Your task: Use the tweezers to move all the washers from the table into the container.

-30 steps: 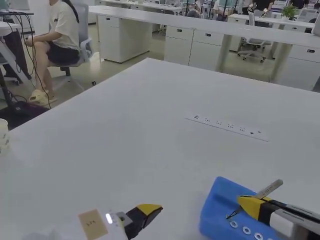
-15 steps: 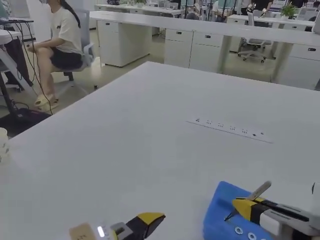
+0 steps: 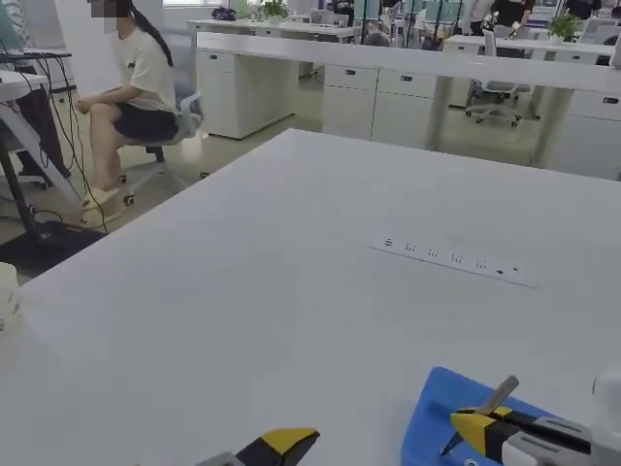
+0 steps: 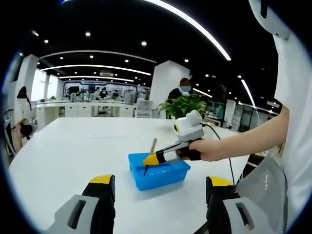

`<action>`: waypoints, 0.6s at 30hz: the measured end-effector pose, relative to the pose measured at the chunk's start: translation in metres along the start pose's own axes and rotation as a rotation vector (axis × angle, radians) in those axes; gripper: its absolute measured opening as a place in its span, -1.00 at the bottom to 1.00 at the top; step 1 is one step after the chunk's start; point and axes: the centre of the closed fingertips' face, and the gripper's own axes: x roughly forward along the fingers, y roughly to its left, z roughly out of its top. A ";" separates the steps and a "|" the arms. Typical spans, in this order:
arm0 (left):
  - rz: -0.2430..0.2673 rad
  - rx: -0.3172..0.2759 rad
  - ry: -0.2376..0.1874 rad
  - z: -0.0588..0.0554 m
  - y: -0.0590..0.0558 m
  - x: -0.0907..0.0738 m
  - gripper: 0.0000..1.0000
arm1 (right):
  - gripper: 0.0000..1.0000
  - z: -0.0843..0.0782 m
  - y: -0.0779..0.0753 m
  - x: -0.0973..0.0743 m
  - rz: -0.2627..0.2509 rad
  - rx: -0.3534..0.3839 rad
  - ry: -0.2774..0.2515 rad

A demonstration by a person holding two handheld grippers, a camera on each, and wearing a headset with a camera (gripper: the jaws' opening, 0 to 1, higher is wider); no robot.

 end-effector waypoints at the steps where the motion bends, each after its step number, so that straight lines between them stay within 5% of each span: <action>1: 0.003 -0.008 0.001 -0.001 0.001 -0.001 0.53 | -0.94 -0.001 0.000 0.000 0.002 -0.012 0.006; 7: 0.027 -0.044 -0.024 0.006 0.007 -0.014 0.53 | -0.94 -0.004 0.001 0.001 0.003 -0.071 0.023; 18: 0.044 -0.033 -0.064 0.036 0.018 -0.025 0.59 | -0.93 0.004 0.005 -0.002 0.013 -0.145 -0.004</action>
